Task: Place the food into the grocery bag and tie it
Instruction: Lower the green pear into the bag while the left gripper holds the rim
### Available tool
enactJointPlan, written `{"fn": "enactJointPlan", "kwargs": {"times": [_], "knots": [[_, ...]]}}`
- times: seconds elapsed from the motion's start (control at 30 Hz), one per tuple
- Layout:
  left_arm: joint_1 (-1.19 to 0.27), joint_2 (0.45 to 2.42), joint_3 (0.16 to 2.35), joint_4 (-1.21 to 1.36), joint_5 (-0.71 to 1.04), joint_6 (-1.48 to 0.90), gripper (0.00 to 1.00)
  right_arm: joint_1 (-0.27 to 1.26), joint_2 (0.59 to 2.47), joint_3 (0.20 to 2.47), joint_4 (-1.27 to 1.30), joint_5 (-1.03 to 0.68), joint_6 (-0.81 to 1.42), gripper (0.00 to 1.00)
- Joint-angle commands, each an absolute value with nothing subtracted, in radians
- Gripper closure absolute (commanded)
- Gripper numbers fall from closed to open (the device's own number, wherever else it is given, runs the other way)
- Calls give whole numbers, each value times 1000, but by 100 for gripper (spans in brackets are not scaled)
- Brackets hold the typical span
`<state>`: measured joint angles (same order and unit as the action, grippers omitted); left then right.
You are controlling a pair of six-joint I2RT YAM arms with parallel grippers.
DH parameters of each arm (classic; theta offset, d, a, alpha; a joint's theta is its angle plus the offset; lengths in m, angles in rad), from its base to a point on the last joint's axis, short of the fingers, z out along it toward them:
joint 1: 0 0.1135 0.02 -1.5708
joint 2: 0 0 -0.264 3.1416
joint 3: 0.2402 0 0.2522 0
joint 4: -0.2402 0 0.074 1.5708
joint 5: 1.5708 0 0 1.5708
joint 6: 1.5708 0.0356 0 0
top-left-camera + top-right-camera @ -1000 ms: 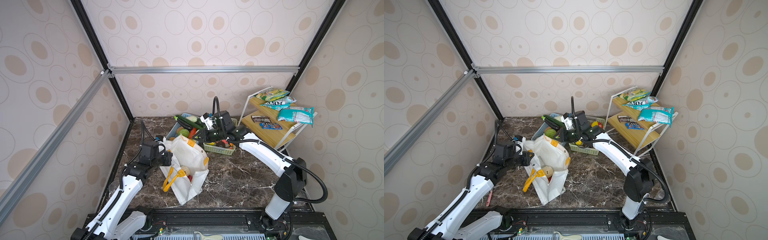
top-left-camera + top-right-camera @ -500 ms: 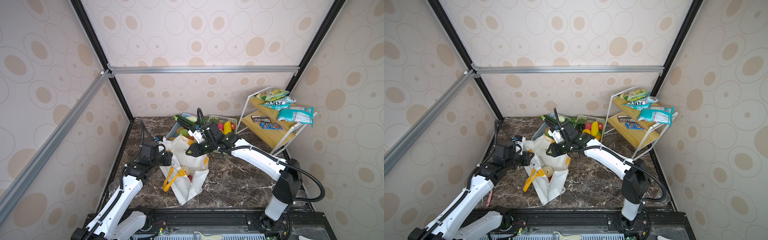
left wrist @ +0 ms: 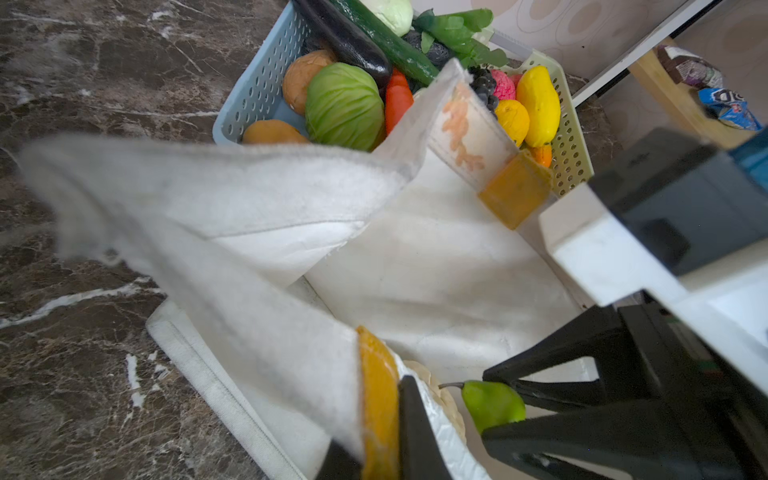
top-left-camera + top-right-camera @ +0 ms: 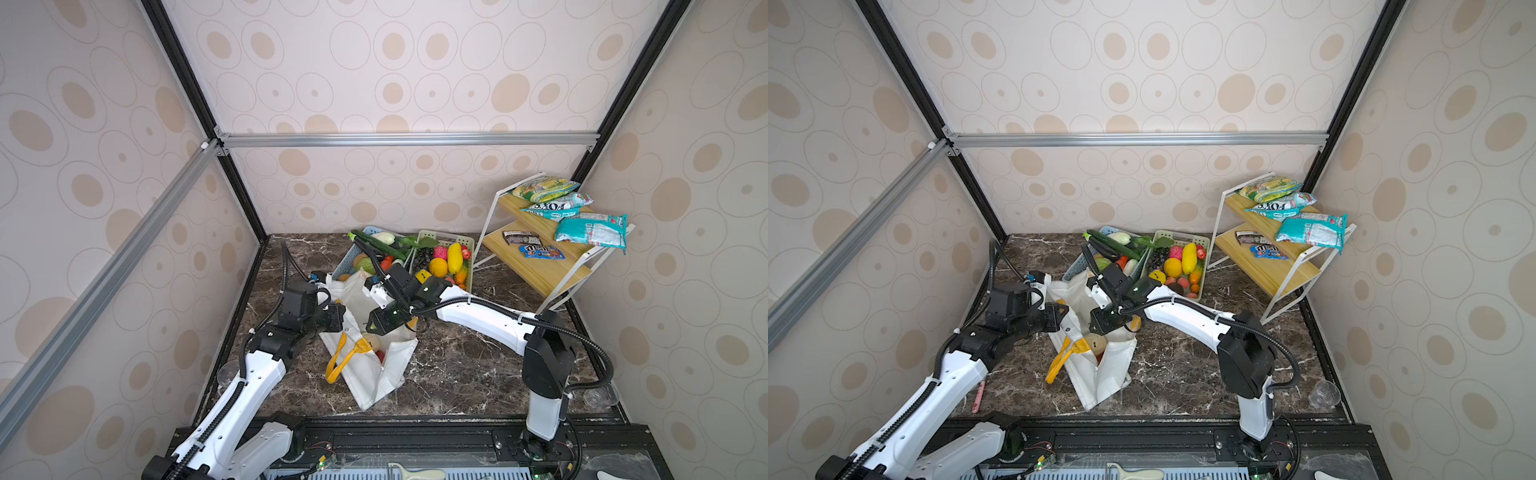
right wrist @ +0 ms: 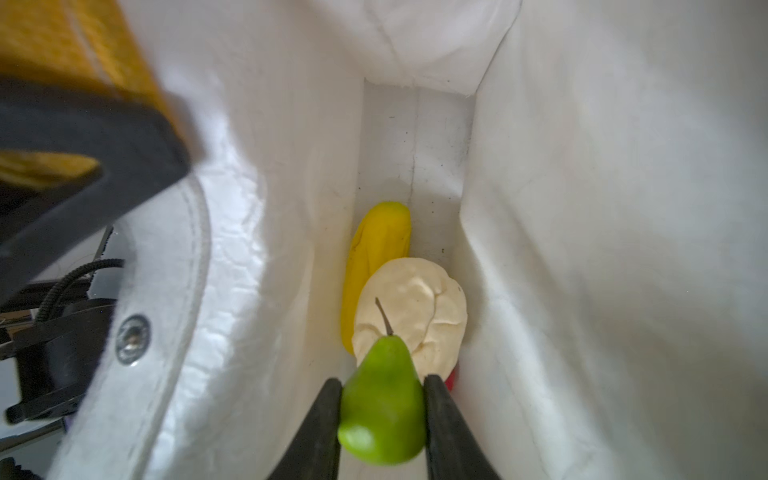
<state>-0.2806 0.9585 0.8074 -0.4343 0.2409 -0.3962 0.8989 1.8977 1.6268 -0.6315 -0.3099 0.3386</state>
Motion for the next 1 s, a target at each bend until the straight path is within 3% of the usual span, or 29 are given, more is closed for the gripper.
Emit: {"fn": "enactJointPlan", "kwargs": {"times": [0.0,0.23,0.5,0.97], "knots": [[-279,935,810,-407,228,-400,100,913,1927,1669,-683,-256,306,66],[-279,935,805,-404,230,-403,100,930,1963,1702,-724,-206,282,61],[-279,933,804,-405,229,-402,100,933,1945,1712,-738,-203,272,37],[-279,928,808,-410,229,-402,100,915,1763,1685,-700,-138,287,26]]}}
